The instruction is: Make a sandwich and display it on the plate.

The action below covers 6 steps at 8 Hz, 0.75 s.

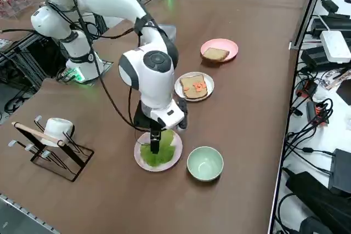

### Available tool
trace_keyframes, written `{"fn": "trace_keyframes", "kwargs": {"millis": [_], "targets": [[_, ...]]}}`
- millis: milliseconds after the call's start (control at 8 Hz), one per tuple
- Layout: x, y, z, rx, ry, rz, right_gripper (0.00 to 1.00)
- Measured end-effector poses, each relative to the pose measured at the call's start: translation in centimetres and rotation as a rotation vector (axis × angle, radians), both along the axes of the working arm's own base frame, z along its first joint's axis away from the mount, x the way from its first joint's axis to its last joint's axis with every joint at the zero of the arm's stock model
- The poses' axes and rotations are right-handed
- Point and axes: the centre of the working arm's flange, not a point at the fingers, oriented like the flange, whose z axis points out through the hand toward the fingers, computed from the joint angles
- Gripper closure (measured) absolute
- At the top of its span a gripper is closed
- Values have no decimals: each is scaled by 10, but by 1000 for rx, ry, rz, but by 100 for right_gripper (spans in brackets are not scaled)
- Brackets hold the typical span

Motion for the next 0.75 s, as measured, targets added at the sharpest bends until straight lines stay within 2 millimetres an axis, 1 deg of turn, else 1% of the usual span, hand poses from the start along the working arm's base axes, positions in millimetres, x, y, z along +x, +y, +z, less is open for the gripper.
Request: {"fn": "trace_keyframes", "kwargs": {"millis": [375, 625, 750], "targets": [[-7, -6, -10, -1, 4, -8, 7], [-7, -6, -21, -9, 2, -1, 11], [-7, -6, -26, -11, 5, 0, 15]]}}
